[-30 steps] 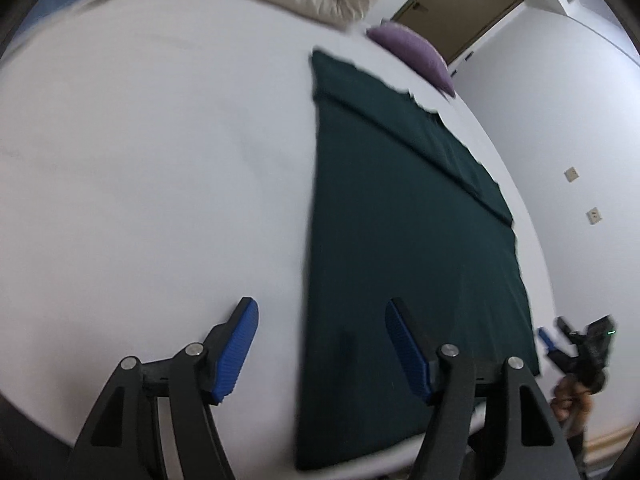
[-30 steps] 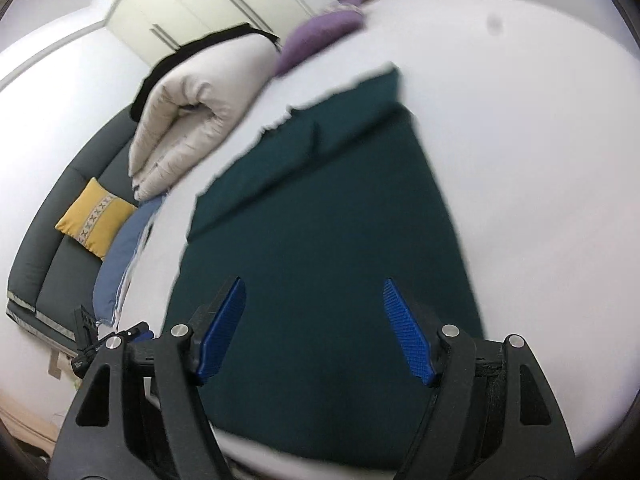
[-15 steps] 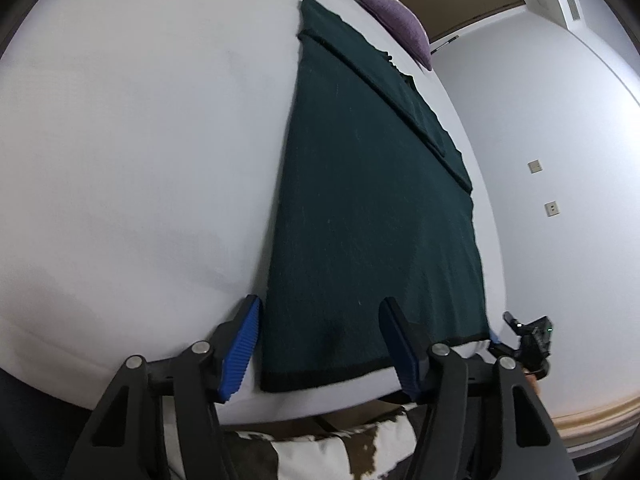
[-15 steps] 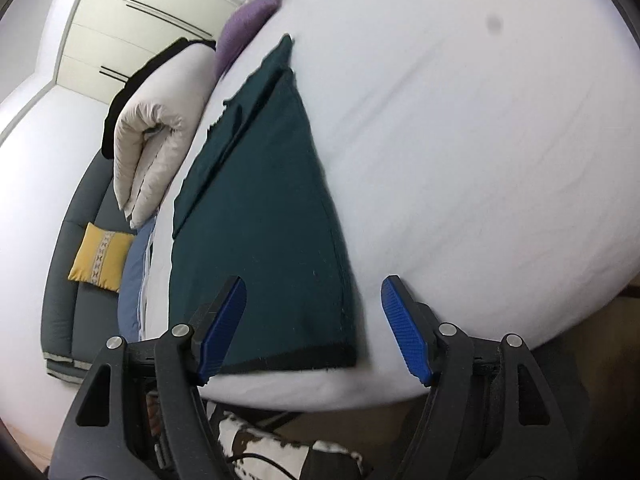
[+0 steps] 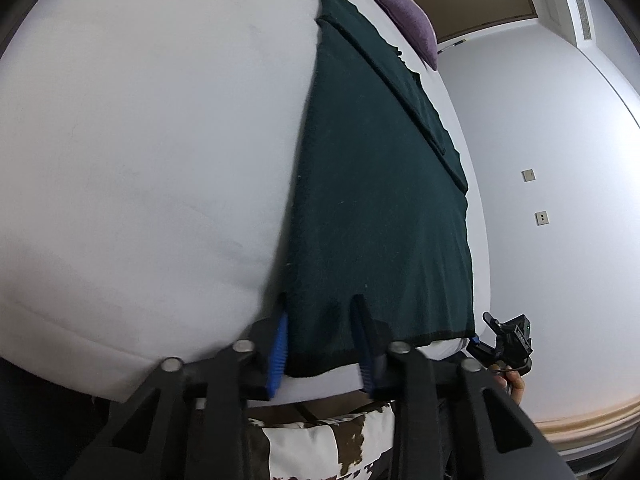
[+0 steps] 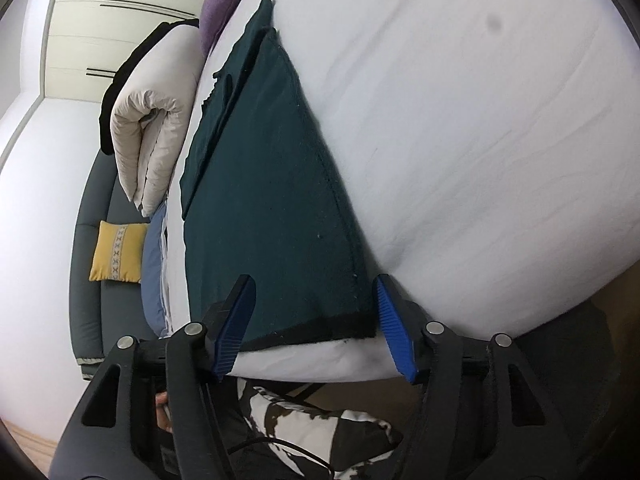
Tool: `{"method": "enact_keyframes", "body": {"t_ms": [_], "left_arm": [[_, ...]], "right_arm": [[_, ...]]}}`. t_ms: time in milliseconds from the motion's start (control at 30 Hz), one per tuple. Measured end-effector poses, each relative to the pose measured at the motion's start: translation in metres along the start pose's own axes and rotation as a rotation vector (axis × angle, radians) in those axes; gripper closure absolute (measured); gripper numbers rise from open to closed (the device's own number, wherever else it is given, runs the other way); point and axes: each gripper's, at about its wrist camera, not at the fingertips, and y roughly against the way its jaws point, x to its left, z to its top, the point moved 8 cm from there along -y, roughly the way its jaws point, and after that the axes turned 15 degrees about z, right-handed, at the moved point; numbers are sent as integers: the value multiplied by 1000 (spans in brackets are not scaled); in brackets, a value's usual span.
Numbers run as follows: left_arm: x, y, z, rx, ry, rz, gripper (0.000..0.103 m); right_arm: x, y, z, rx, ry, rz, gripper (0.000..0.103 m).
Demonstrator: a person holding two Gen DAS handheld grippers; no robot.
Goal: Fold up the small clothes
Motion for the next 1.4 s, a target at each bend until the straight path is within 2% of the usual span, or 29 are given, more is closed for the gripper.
{"method": "enact_keyframes", "body": {"t_ms": [33,67,100,167,200,233,367,633,900,1100,1233,1400], "left_arm": [[2,0,-1,0,2,9,91],[4,1,-3,1,2,15,95],[5,2,-5,-3,3,11,95],[7,5,-8,-14,-1,11,96],[7,7,-8,-23,4,9,96],[8,11,-9,-29,9,3,96],[3,23,-5,-54,32,-43,96],[-20,53,11,-107,53,-159,96],[-48,79,56,-173,114,-293,96],[-75,86,116,-224,139,-362,96],[-88,80,163,-257,157,-358,96],[-97,57,231,-269,198,-339,96]], "right_arm": [[0,-2,1,-2,-4,8,51],[-1,-3,2,-8,-12,17,60],[-1,-4,2,-11,-16,19,72],[-2,-7,1,-8,-8,11,82],[-2,-9,0,-6,1,3,92],[-2,-9,-1,-4,13,-10,95],[5,-3,-1,-23,56,-29,97],[47,1,4,-31,131,10,97],[87,-7,29,-44,153,85,97],[126,-13,74,-89,167,149,97],[153,-29,117,-122,185,165,97],[178,-66,188,-184,177,176,97]]}}
